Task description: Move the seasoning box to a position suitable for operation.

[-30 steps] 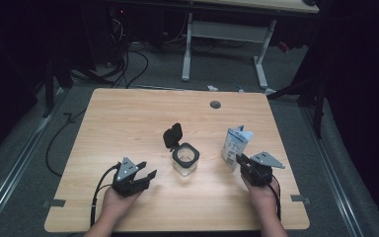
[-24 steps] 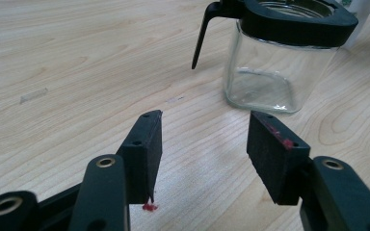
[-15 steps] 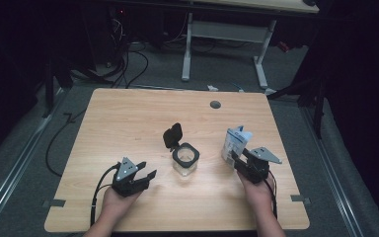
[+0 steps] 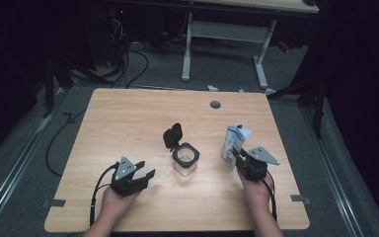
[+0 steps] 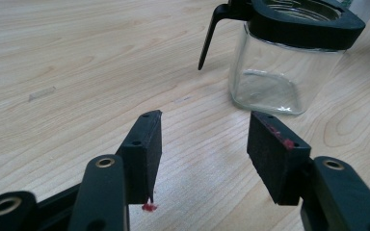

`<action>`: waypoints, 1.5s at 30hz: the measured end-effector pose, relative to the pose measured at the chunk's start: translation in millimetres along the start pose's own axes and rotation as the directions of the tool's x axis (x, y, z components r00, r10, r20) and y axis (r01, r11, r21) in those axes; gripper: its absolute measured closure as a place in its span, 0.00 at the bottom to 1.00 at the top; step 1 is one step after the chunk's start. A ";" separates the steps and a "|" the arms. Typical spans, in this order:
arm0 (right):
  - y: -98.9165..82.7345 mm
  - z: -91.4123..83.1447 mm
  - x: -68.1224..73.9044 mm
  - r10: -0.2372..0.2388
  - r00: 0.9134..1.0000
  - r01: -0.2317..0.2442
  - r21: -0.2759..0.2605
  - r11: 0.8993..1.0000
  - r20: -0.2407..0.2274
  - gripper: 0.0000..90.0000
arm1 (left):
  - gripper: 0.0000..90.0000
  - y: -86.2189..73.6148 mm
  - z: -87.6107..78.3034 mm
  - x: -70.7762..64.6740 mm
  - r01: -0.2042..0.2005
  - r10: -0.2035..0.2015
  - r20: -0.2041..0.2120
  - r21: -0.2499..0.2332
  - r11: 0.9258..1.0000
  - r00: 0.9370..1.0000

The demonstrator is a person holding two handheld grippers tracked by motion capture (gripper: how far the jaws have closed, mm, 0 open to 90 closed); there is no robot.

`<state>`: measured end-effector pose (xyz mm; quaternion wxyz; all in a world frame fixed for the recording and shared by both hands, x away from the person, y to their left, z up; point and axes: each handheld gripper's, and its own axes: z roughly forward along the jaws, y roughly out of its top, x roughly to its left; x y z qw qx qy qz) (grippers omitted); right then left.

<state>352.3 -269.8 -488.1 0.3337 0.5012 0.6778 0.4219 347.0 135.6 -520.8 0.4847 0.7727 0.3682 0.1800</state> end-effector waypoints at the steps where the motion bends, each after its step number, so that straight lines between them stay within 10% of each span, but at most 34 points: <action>1: 0.1 -0.3 0.0 0.001 1.000 -0.001 -0.005 1.000 0.001 0.90 | 0.52 -0.1 0.0 0.0 0.001 -0.001 -0.001 0.000 1.000 1.000; 21: 3.0 1.1 -3.3 0.021 1.000 -0.020 0.013 1.000 -0.013 0.93 | 0.50 -1.1 0.5 -1.5 0.001 -0.001 0.014 -0.007 1.000 1.000; 45: 36.5 -3.0 -11.4 -0.009 0.992 0.029 0.166 0.986 -0.122 0.96 | 0.50 -1.3 0.4 -0.2 -0.002 0.002 0.022 -0.008 1.000 1.000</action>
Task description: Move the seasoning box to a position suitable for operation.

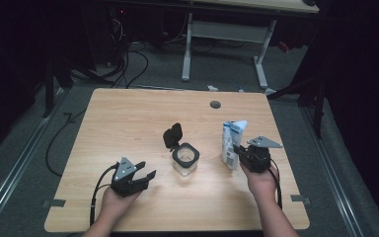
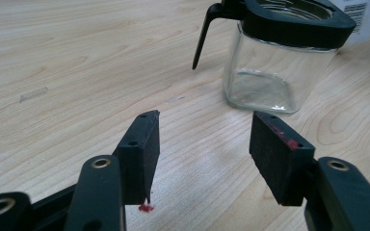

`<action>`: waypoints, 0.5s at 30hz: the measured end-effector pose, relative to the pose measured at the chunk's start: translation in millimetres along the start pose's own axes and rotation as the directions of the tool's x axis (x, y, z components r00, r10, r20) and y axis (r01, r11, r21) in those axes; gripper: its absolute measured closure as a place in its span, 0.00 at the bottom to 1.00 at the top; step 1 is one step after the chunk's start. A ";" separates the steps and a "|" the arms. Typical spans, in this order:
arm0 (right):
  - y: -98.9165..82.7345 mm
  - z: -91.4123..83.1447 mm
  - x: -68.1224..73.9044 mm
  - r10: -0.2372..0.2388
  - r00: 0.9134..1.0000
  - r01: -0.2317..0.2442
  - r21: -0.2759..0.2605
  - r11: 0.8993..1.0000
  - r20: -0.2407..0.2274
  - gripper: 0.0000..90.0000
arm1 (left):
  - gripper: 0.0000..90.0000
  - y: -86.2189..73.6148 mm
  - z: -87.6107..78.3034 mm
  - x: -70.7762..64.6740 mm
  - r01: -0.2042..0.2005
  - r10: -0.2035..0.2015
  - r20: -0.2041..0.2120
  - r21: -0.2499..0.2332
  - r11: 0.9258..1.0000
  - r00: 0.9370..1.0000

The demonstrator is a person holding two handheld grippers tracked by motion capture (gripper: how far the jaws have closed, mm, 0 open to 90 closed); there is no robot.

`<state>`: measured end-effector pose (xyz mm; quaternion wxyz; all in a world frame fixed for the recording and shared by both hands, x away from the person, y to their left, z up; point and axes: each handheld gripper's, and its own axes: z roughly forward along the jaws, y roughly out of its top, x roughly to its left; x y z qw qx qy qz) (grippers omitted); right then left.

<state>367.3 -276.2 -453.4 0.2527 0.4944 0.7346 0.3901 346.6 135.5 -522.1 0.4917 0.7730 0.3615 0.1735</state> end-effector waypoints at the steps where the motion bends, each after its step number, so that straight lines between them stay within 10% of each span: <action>1: 1.6 -1.1 -0.3 -0.003 1.000 0.003 0.011 1.000 -0.010 0.96 | 0.50 0.1 -0.1 -0.1 0.000 0.000 0.001 -0.001 1.000 1.000; 15: 16.9 -19.3 8.2 -0.079 0.991 0.094 0.147 0.985 -0.106 0.96 | 0.50 -0.2 1.3 -2.0 -0.003 0.003 0.013 -0.003 1.000 1.000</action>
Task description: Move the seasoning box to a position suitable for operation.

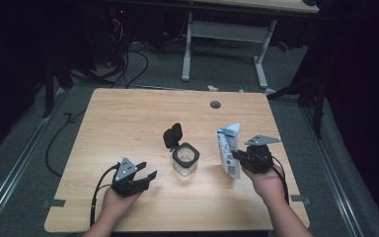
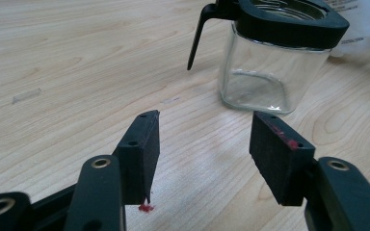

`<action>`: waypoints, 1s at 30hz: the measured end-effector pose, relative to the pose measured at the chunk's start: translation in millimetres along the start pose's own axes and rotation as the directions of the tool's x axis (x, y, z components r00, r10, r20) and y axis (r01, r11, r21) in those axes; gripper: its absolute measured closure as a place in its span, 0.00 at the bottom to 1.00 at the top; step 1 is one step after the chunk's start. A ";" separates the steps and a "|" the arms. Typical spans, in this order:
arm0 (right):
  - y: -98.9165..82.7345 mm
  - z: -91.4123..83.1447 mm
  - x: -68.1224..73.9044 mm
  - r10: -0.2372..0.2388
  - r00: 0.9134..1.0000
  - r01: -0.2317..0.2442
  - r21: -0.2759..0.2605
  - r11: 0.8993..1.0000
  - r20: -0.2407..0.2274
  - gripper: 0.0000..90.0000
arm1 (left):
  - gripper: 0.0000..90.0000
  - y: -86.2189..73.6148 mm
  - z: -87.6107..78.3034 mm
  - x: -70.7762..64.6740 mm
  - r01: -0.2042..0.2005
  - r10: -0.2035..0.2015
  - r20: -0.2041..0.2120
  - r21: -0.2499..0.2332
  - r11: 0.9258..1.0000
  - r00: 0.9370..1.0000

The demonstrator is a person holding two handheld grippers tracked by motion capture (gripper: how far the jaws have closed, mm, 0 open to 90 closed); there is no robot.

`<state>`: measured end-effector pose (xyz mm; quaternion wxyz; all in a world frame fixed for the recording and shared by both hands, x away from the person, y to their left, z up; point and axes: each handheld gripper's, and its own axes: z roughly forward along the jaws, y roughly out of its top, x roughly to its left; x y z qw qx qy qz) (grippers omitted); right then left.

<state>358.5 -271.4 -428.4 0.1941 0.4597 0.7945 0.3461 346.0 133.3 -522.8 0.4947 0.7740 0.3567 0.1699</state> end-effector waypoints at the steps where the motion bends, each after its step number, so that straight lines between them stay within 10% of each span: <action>1: 0.3 -1.3 0.2 0.000 1.000 0.000 0.011 1.000 -0.005 0.96 | 0.50 0.0 0.0 0.0 0.000 0.000 0.000 0.000 1.000 1.000; 30: 11.5 -19.1 18.6 -0.067 0.991 0.095 0.258 0.961 -0.117 0.98 | 0.49 -0.5 1.0 -3.2 -0.015 0.015 0.022 -0.006 1.000 1.000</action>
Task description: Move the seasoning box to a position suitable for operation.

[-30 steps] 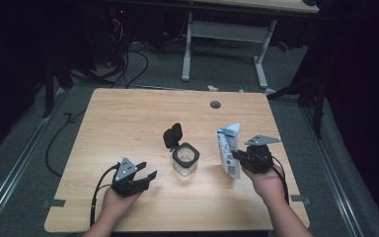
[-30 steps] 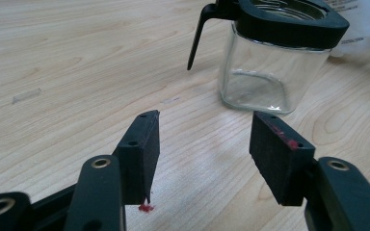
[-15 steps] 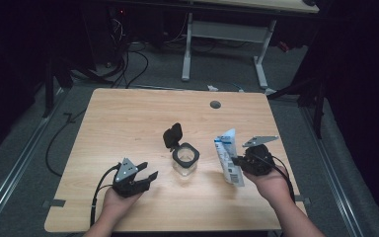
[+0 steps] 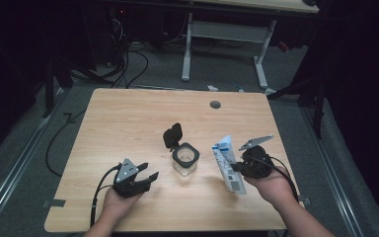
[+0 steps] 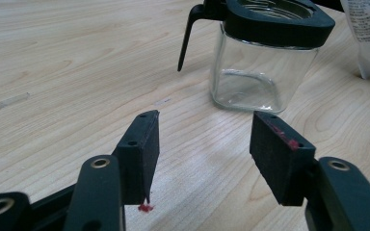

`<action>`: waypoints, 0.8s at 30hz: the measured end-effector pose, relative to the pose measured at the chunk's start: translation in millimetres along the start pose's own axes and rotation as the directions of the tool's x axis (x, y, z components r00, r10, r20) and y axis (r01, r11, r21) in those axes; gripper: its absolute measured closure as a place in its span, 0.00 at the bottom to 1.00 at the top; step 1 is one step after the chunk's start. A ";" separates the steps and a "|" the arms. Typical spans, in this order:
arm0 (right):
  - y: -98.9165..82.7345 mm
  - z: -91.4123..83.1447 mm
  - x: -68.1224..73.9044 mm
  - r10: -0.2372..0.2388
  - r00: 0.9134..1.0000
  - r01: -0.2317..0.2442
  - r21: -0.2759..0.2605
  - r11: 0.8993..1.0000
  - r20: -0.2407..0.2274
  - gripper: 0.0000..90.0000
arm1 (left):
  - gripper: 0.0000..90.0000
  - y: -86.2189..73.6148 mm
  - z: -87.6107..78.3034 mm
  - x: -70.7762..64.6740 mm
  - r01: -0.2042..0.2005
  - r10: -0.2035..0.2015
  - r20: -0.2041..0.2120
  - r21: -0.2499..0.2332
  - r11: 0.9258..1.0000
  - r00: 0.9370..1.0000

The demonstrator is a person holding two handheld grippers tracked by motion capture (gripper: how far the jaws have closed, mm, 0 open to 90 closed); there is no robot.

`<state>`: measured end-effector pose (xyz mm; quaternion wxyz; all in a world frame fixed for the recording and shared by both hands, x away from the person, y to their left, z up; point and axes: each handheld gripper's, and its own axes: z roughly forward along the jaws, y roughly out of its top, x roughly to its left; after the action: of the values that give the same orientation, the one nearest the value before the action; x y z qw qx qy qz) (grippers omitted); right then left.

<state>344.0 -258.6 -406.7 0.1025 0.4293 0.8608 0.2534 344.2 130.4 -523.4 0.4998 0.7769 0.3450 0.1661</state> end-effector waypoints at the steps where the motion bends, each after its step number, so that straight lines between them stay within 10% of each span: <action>1: 0.2 -0.4 0.5 0.004 1.000 -0.004 0.004 1.000 -0.003 0.98 | 0.49 0.0 0.0 0.0 -0.001 0.001 0.000 0.001 1.000 1.000; 24: 6.8 -5.3 10.7 -0.052 0.999 0.051 0.171 0.984 0.001 0.99 | 0.49 -0.4 1.0 -1.0 -0.006 0.006 0.004 0.003 1.000 1.000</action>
<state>340.0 -248.5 -398.2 0.0741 0.4146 0.8900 0.1746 344.0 129.2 -524.1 0.4988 0.7790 0.3419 0.1657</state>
